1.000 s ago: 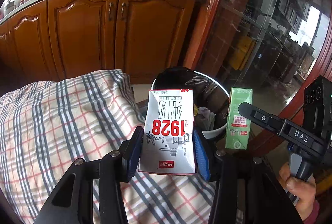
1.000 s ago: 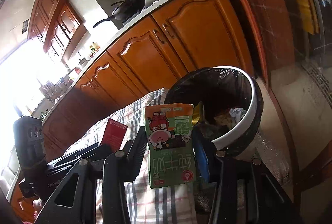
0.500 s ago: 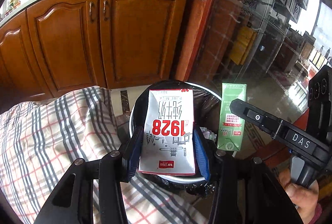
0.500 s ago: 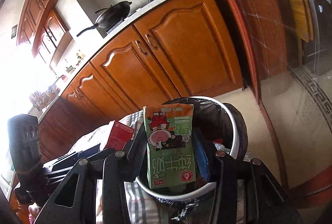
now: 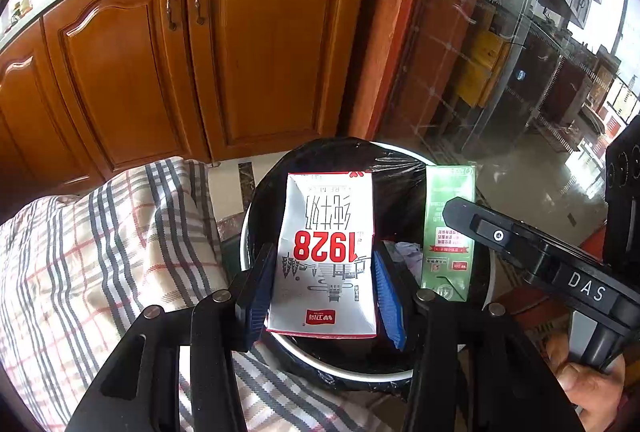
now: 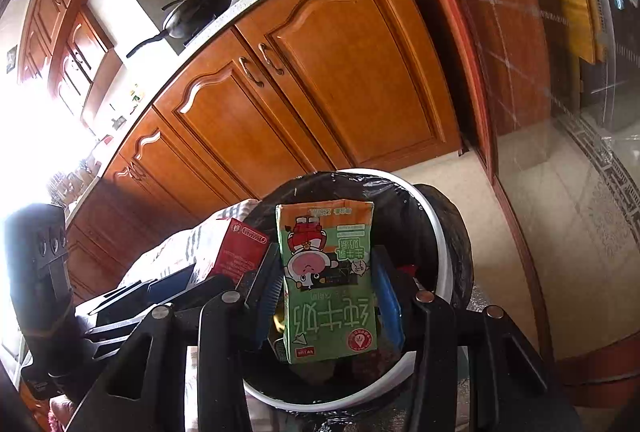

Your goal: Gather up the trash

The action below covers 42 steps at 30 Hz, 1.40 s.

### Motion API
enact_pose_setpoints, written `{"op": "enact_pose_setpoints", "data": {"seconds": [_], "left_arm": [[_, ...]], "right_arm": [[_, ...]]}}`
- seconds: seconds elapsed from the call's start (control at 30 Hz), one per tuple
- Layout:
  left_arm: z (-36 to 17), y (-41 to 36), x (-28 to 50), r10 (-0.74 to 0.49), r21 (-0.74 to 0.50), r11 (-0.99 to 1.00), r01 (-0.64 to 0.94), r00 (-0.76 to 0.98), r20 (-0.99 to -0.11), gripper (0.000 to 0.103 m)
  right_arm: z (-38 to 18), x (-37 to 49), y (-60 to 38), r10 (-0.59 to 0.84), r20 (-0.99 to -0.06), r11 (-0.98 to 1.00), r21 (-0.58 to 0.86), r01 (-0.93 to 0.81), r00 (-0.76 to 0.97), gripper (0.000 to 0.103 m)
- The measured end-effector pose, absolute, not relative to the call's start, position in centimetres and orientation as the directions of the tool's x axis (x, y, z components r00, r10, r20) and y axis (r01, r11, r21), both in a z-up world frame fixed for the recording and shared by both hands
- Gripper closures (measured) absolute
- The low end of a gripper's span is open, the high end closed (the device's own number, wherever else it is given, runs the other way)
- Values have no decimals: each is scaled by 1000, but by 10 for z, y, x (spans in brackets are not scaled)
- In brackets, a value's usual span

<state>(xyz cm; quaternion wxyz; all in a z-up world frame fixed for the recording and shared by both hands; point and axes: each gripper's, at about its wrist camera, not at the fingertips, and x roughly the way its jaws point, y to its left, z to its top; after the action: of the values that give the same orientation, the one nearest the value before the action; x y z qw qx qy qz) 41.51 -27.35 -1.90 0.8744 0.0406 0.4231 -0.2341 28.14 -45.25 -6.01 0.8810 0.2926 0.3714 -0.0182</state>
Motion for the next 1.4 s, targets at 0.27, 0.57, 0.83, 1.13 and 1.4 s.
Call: {"op": "enact_pose_setpoints", "data": {"seconds": [0.27,0.57,0.83,1.13,1.4], "left_arm": [[-25,-276,420,-371,-125,887,445,523,-767,57],[-26,-275,423,-372,-130,887,443,519,-769,57],[-26,-275,422,-378,-146,883,447,491,-785,52],[-2,-214,379,-438,-235,888,395,570,-696,31],[-9,-146,312,-431,-321,902,288,632,-645,28]], "right_arm": [[-64,285,-453,190,-672,829,501,249,716,59],[-67,288,-454,189,-677,828,500,256,711,58],[-67,289,-456,189,-682,821,504,267,707,52],[-41,259,-453,180,-605,796,553,246,776,34],[-36,212,-414,198,-547,778,592,209,814,27]]}}
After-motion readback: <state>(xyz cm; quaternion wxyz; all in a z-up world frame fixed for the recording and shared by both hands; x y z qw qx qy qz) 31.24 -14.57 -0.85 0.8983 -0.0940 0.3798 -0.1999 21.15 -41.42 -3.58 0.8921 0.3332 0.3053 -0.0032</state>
